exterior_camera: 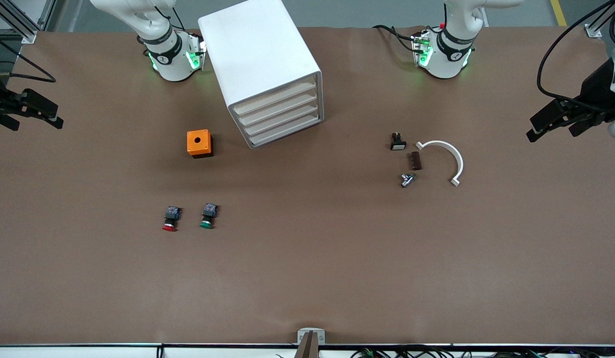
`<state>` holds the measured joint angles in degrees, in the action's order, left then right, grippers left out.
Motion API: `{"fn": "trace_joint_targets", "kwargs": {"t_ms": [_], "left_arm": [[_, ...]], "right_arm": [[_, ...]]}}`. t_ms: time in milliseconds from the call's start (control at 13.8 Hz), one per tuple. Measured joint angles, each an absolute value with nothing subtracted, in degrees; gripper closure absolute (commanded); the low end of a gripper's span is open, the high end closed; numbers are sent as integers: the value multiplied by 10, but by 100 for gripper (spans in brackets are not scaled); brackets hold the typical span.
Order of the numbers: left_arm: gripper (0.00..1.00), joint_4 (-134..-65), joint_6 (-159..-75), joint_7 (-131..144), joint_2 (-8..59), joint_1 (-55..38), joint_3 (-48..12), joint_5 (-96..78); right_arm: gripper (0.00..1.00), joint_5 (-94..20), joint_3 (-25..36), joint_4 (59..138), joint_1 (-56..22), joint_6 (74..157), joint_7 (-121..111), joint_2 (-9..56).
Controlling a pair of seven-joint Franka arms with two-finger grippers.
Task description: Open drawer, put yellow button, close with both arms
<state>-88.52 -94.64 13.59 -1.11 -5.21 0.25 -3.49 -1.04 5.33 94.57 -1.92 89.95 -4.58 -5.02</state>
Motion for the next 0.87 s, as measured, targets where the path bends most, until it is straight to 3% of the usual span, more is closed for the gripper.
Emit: {"fn": "trace_joint_targets", "kwargs": {"t_ms": [870], "left_arm": [[0,-882,-945,136,0,-54,2,-35]], "right_arm": [[0,-10,57,951,-19,892,-46,-57]]}}
